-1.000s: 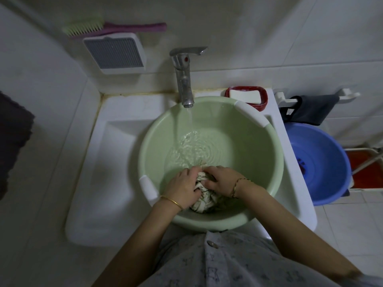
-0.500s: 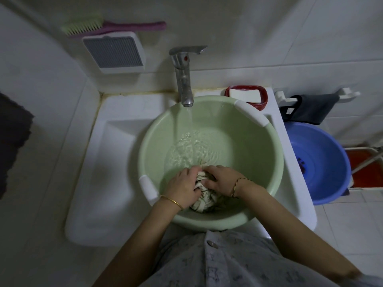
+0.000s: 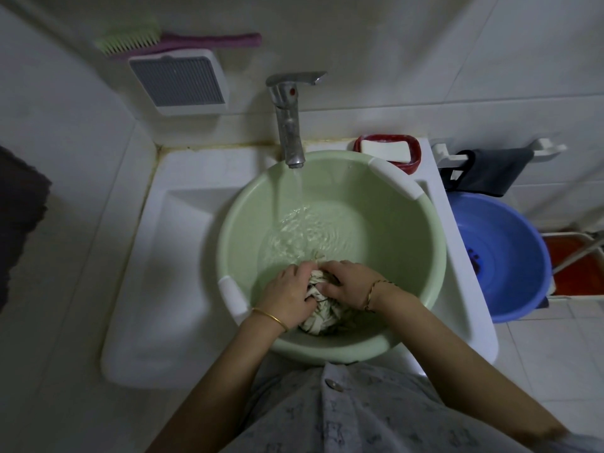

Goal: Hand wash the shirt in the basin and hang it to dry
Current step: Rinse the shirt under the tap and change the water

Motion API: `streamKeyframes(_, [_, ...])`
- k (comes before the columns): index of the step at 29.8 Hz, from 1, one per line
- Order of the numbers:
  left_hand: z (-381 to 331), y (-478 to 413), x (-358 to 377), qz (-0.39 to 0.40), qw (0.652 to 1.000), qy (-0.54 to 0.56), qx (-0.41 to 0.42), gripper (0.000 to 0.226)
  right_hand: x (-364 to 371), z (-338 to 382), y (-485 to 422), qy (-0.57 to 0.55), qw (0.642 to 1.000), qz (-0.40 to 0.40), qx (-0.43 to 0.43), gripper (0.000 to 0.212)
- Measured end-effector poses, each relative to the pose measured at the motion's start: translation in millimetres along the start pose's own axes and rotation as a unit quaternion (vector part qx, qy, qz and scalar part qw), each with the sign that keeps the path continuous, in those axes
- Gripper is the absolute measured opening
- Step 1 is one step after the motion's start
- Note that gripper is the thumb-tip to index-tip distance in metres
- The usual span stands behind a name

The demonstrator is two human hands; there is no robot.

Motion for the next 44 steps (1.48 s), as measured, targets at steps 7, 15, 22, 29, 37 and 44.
streamKeyframes(7, [-0.7,0.4,-0.8,0.002,1.000,-0.002,-0.004,0.057,1.0,-0.7,-0.5,0.001,1.000,0.001,0.000,0.050])
streamKeyframes(15, [0.2,1.1,-0.2,0.006,1.000,0.003,-0.004,0.058,1.1,-1.3,-0.5,-0.001,1.000,0.004,0.003,0.050])
streamKeyframes(22, [0.7,0.7,0.7,0.005,1.000,0.007,-0.003,0.058,1.0,-1.1,-0.8,0.002,1.000,0.002,0.002,0.050])
streamKeyframes(29, [1.1,0.0,1.0,0.004,1.000,0.005,-0.004,0.058,0.8,-1.2,-0.9,0.004,1.000,0.001,0.003,0.050])
streamKeyframes(37, [0.8,0.1,0.8,0.009,1.000,0.010,-0.004,0.059,1.5,-1.5,-1.5,0.002,1.000,0.001,0.001,0.050])
streamKeyframes(44, [0.7,0.7,0.9,0.011,1.000,0.005,-0.009,0.058,1.9,-2.0,-2.1,0.002,1.000,0.002,0.002,0.050])
Point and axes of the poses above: each hand's wrist, its own y-axis away from the middle knuckle, its own x-axis out of the palm, z = x × y, the point moved 9 cm from there along -y, towards the middle knuckle, and after that the axes turned 10 degrees about x, right-handed, at the moved point
